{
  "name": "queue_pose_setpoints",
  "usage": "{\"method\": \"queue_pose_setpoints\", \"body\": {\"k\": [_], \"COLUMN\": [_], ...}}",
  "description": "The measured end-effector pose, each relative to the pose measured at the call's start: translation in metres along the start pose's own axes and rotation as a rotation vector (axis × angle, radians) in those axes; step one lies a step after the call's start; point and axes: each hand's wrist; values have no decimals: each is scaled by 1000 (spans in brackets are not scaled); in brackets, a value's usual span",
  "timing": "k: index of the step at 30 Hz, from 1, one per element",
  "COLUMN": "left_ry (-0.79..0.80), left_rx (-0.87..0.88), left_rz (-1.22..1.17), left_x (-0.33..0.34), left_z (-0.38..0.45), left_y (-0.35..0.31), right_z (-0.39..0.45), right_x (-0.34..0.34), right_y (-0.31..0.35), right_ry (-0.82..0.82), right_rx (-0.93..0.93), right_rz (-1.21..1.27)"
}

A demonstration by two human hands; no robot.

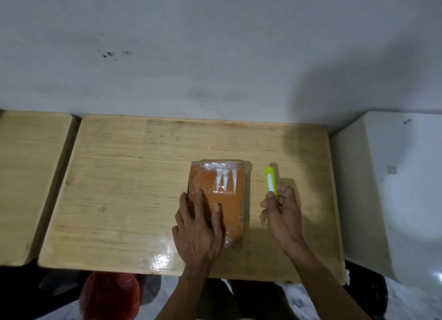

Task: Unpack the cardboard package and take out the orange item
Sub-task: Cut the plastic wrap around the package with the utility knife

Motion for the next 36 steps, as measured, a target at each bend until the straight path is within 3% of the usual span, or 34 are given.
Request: {"method": "queue_pose_setpoints", "body": {"k": [8, 13, 29, 36], "left_ry": [-13, -24, -5, -36], "left_rx": [3, 13, 8, -1], "left_rz": [52, 52, 107, 109], "left_x": [5, 6, 0, 8], "left_z": [2, 2, -9, -10], "left_y": [1, 2, -14, -13], "right_z": [20, 43, 37, 44], "right_x": [12, 15, 2, -3], "right_y": [40, 54, 56, 44], "right_ry": [383, 354, 409, 354], "right_rx": [-305, -397, -349, -446], "right_rz": [-246, -306, -269, -293]}}
Point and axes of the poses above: each hand's wrist, its own z-axis towards the middle knuckle, its own x-axis out of the palm, y = z × x, and after that the axes turned 7 degrees about -y, right-handed
